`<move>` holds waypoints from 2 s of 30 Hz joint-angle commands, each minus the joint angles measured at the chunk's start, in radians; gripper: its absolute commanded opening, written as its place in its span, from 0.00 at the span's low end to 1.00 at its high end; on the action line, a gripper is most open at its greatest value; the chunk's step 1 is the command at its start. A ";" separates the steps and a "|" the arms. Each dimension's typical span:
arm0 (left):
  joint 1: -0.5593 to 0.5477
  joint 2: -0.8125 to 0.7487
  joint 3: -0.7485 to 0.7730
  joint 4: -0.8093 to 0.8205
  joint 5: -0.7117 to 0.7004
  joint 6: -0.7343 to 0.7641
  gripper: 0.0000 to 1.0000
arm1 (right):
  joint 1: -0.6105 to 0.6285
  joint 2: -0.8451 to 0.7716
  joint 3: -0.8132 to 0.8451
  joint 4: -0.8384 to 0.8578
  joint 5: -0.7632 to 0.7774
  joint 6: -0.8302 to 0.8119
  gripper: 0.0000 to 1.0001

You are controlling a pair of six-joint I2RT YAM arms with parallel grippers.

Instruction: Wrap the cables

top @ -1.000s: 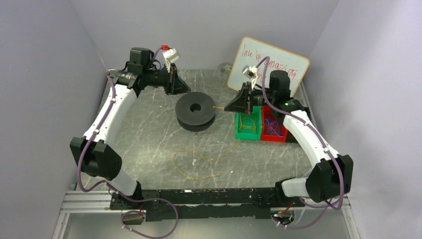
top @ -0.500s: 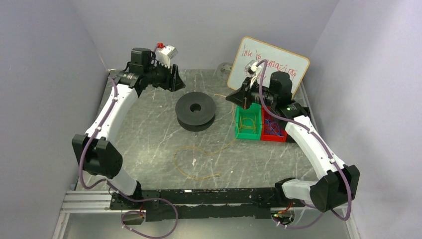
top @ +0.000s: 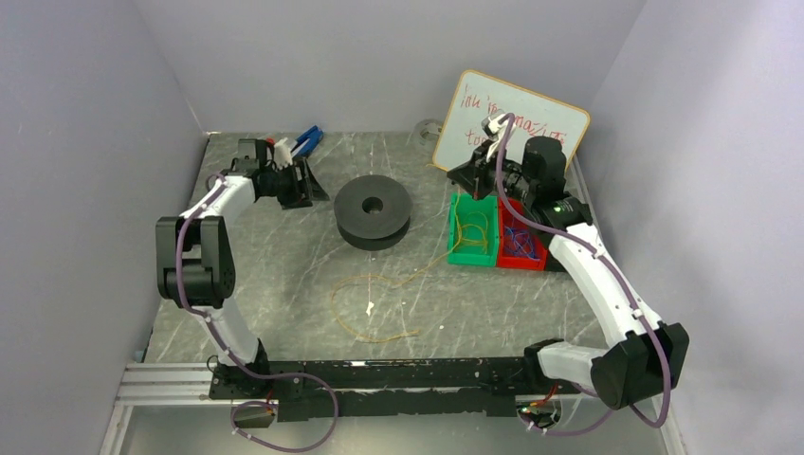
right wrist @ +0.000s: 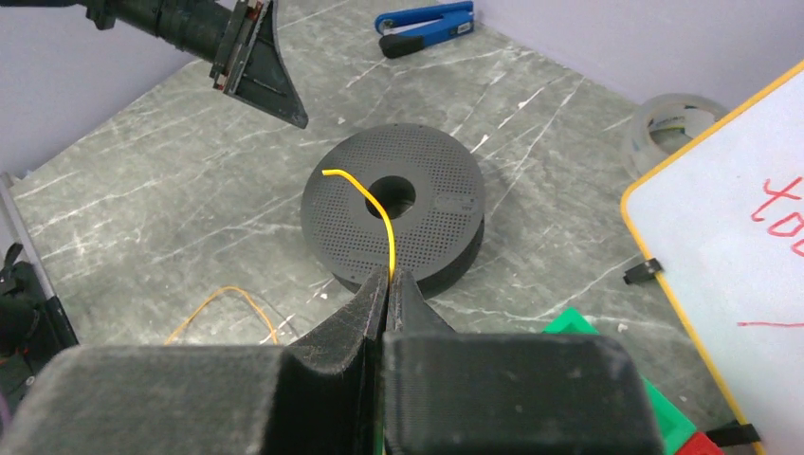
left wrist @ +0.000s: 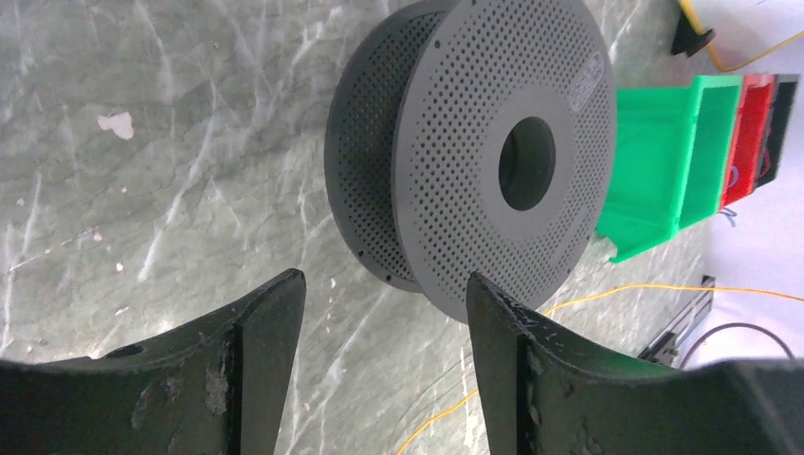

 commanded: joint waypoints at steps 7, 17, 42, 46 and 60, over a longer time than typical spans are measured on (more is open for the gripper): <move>0.025 0.163 0.038 0.270 0.243 -0.157 0.70 | -0.030 -0.015 -0.001 0.024 -0.005 -0.037 0.00; 0.025 0.222 0.022 0.349 0.263 -0.203 0.68 | -0.035 -0.012 0.001 0.022 -0.020 -0.035 0.00; -0.043 0.248 -0.048 0.540 0.408 -0.354 0.49 | -0.036 0.004 0.013 -0.003 -0.016 -0.059 0.00; -0.056 0.263 -0.020 0.532 0.416 -0.346 0.22 | -0.036 0.010 0.013 -0.007 -0.022 -0.067 0.00; -0.289 0.093 0.391 -0.285 0.198 0.547 0.03 | -0.034 0.024 0.023 -0.032 -0.094 -0.114 0.00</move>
